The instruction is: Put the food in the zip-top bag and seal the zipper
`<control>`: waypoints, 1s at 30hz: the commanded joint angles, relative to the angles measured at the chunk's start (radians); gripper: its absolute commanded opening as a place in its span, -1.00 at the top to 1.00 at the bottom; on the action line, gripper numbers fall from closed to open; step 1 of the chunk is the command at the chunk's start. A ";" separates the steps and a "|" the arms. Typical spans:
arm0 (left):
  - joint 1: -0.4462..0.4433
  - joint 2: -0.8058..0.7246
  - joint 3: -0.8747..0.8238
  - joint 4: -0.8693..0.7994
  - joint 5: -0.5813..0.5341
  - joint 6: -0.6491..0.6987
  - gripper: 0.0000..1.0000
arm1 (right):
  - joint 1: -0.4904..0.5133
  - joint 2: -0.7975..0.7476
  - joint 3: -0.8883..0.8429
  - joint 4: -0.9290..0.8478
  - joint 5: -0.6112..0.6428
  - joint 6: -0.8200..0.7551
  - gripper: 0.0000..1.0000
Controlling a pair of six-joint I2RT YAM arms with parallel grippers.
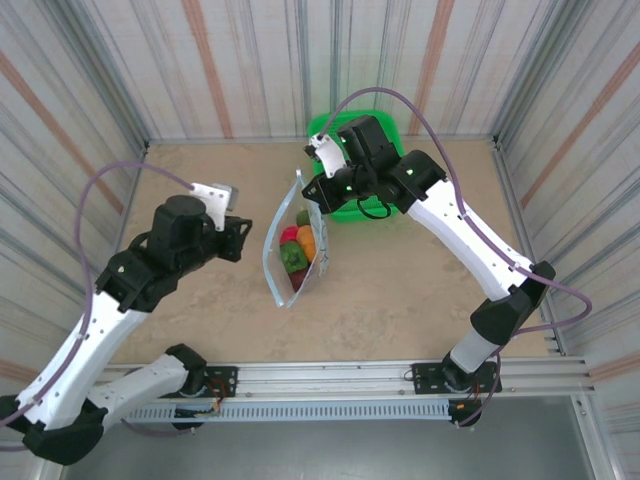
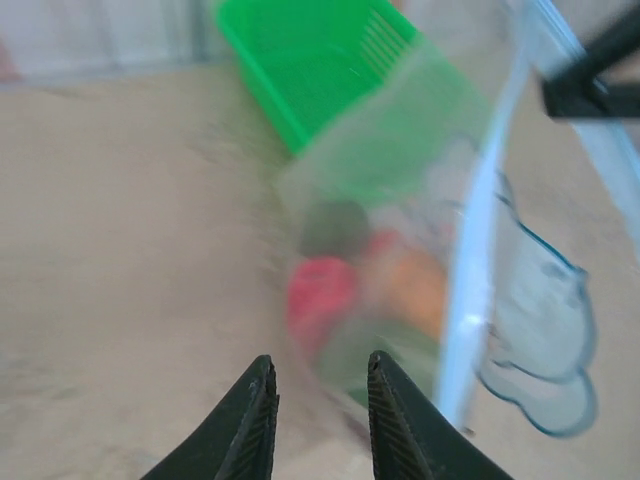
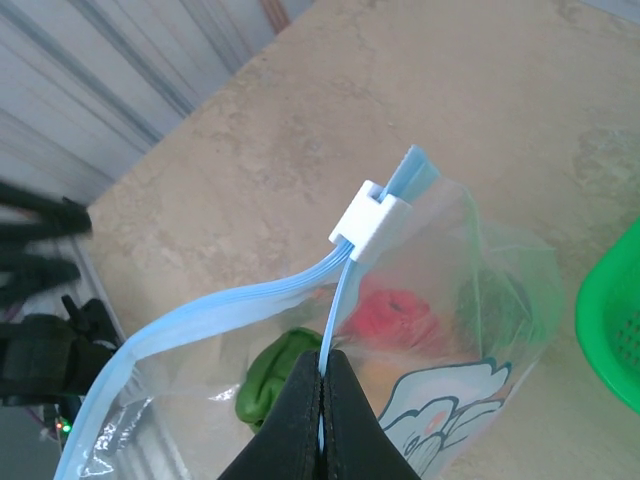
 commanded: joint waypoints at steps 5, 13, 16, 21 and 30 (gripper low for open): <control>0.028 0.102 0.036 0.045 -0.040 0.053 0.29 | -0.013 0.000 0.036 0.095 -0.119 -0.193 1.00; 0.022 0.031 -0.128 0.361 0.200 0.284 0.15 | -0.015 0.023 0.070 0.079 -0.264 -0.425 1.00; 0.020 0.011 -0.149 0.439 0.338 0.252 0.08 | -0.019 0.040 0.094 0.070 -0.287 -0.453 1.00; -0.006 0.043 -0.084 0.380 0.369 0.262 0.04 | -0.023 0.053 0.090 0.030 -0.313 -0.555 1.00; -0.007 -0.055 -0.193 0.393 0.184 0.384 -0.10 | -0.061 -0.061 -0.180 0.124 -0.562 -0.821 1.00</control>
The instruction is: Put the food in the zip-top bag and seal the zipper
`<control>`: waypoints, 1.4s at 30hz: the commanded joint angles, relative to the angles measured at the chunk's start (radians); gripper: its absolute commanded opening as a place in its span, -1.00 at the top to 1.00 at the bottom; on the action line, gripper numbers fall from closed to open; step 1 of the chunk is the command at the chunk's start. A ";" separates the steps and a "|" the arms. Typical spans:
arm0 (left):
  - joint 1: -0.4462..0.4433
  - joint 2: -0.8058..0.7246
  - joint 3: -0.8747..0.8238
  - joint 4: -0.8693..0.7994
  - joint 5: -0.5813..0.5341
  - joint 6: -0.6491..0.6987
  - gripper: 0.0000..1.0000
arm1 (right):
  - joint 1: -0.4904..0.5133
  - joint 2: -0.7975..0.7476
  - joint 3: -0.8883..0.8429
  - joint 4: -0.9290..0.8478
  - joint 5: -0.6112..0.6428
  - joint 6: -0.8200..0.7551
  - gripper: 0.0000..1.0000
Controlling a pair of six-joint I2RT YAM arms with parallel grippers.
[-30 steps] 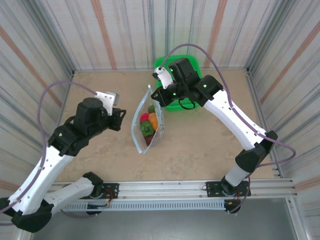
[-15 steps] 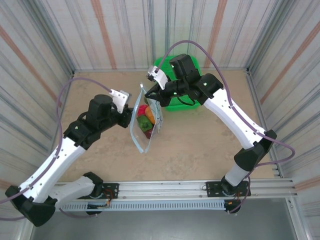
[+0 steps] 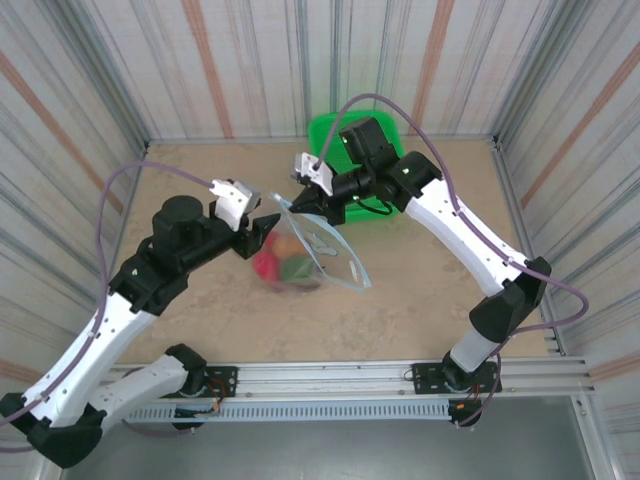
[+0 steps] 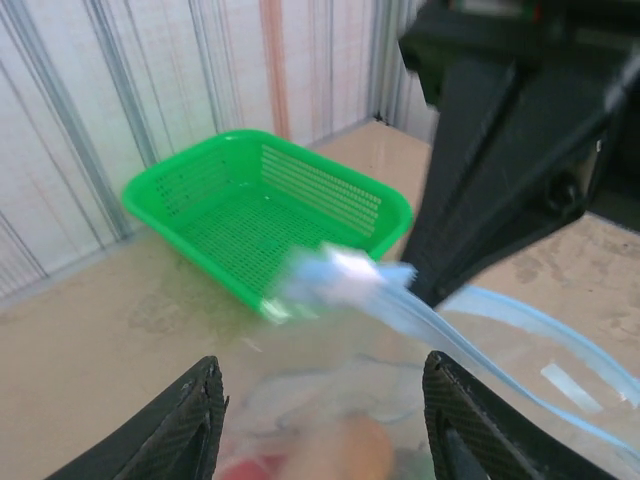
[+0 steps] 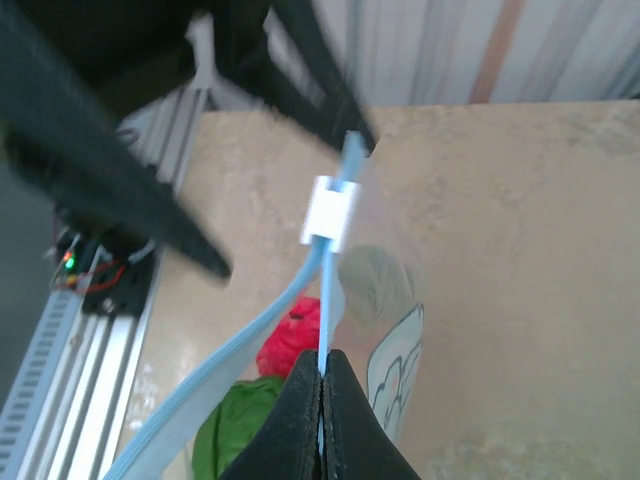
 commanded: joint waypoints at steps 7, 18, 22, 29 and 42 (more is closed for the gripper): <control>-0.004 -0.057 -0.127 0.095 0.083 0.158 -0.19 | -0.017 -0.084 -0.124 0.018 -0.271 -0.277 1.00; -0.010 -0.042 -0.157 0.174 0.217 0.213 -0.08 | -0.020 -0.097 -0.168 0.021 -0.335 -0.277 1.00; -0.007 -0.029 -0.150 0.190 0.207 0.224 -0.13 | -0.022 -0.102 -0.172 0.007 -0.346 -0.279 1.00; 0.044 -0.010 -0.197 0.269 0.306 0.233 -0.09 | -0.026 -0.116 -0.193 0.019 -0.348 -0.277 1.00; 0.186 0.123 -0.207 0.474 0.664 0.119 0.65 | -0.062 -0.132 -0.242 0.076 -0.375 -0.249 1.00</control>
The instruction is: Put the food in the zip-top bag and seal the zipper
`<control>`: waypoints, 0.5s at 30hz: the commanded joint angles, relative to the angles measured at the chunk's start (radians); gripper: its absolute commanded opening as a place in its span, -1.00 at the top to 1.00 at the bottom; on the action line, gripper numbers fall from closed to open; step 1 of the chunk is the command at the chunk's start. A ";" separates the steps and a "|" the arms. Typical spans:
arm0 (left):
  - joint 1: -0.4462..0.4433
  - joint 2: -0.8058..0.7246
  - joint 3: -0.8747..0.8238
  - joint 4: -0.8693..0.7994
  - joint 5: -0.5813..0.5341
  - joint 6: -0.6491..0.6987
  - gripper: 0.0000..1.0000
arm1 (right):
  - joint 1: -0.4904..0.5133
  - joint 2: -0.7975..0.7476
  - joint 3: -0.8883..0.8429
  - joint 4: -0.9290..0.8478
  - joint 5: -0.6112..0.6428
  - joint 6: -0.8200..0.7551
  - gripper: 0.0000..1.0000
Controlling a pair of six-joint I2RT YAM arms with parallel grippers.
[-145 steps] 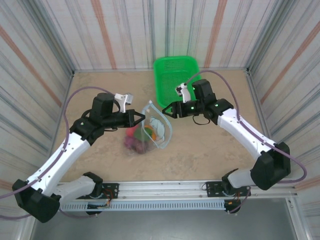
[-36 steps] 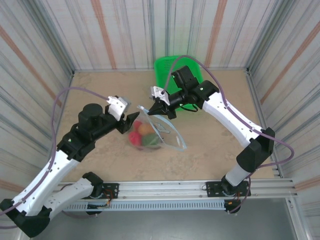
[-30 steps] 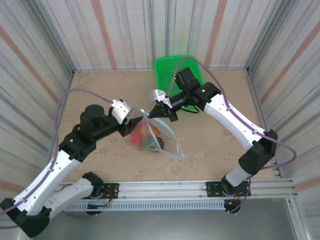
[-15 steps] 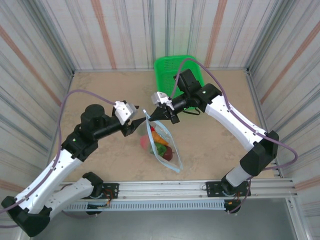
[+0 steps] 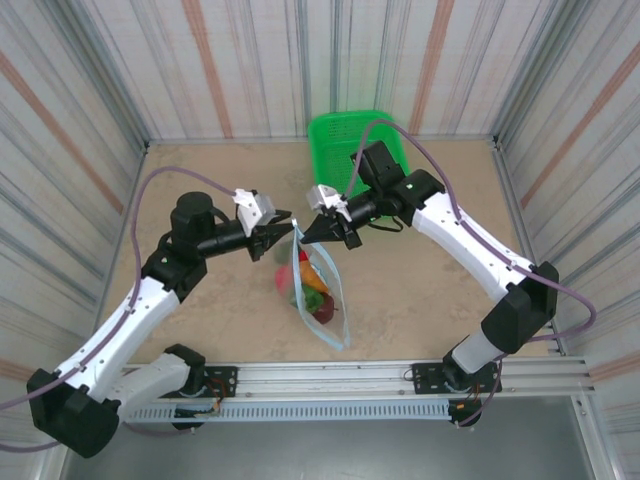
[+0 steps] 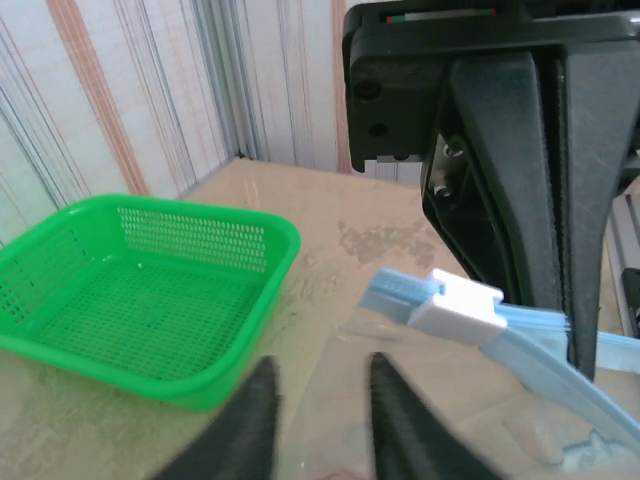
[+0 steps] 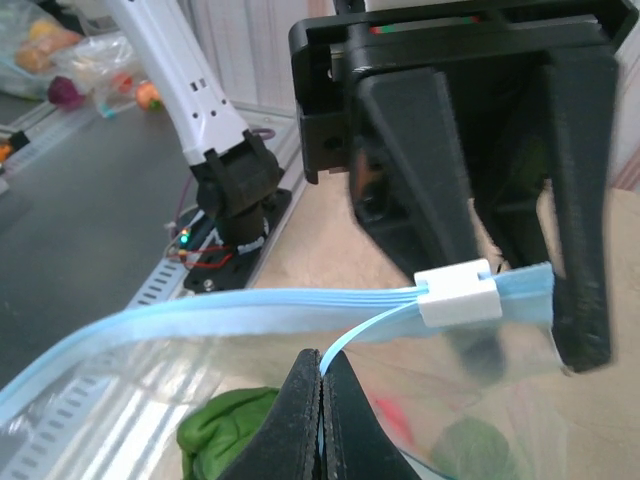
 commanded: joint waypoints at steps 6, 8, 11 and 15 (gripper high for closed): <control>0.019 0.021 -0.004 0.103 0.134 -0.049 1.00 | -0.041 -0.080 -0.071 0.122 -0.055 0.070 1.00; 0.019 0.015 -0.011 0.105 0.107 -0.055 1.00 | -0.050 -0.088 -0.081 0.139 -0.044 0.087 1.00; 0.018 -0.004 -0.016 0.101 0.065 -0.057 1.00 | -0.066 -0.092 -0.087 0.158 -0.003 0.111 1.00; 0.014 -0.033 -0.016 0.078 0.014 -0.052 1.00 | -0.092 -0.092 -0.094 0.190 0.036 0.138 1.00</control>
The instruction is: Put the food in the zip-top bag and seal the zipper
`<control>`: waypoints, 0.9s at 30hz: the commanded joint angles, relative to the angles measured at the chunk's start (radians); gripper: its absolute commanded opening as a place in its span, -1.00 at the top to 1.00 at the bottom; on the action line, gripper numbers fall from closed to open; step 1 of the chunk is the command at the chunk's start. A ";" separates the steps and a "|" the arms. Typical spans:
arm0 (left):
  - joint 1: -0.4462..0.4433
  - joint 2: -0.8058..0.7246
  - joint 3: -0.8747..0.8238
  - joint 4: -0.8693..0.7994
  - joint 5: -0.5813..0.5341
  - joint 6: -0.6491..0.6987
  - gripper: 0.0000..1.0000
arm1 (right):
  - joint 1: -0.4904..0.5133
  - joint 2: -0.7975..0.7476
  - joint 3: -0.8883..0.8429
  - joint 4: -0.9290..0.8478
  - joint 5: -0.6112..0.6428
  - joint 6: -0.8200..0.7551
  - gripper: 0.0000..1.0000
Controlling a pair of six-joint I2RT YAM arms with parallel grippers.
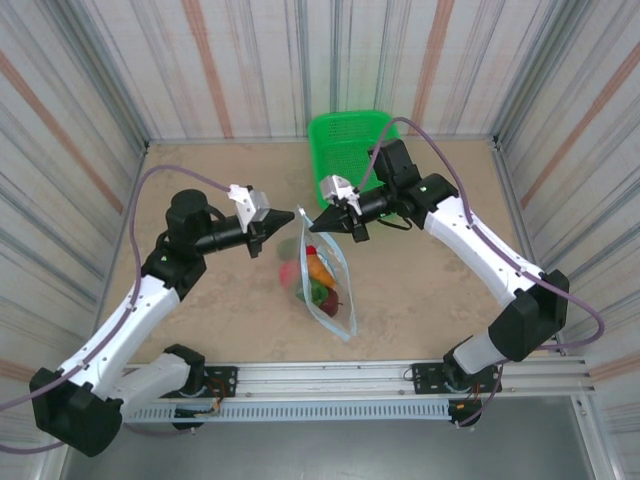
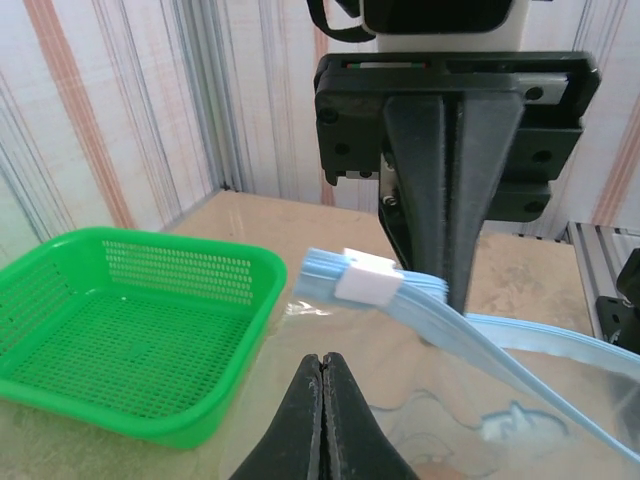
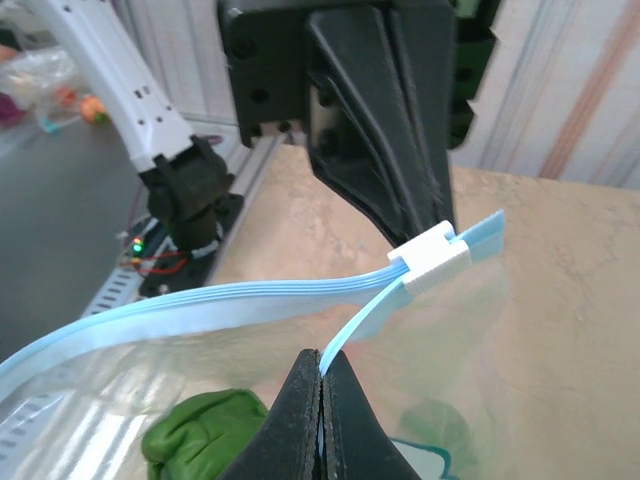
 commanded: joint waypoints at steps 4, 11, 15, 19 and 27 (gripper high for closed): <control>0.006 -0.019 -0.012 0.011 -0.206 0.007 0.32 | -0.025 -0.025 0.003 0.028 -0.037 0.029 1.00; 0.105 0.183 0.043 0.099 0.163 -0.092 -0.44 | -0.043 0.005 0.014 0.028 -0.098 0.018 1.00; 0.109 0.259 0.034 0.227 0.253 -0.101 -0.45 | -0.047 0.020 0.012 0.030 -0.117 0.021 1.00; 0.091 0.293 0.076 0.217 0.322 -0.072 -0.44 | -0.047 0.034 0.002 0.028 -0.122 0.021 1.00; 0.030 0.277 0.080 0.079 0.246 0.093 -0.47 | -0.055 0.011 -0.092 0.086 -0.085 0.057 1.00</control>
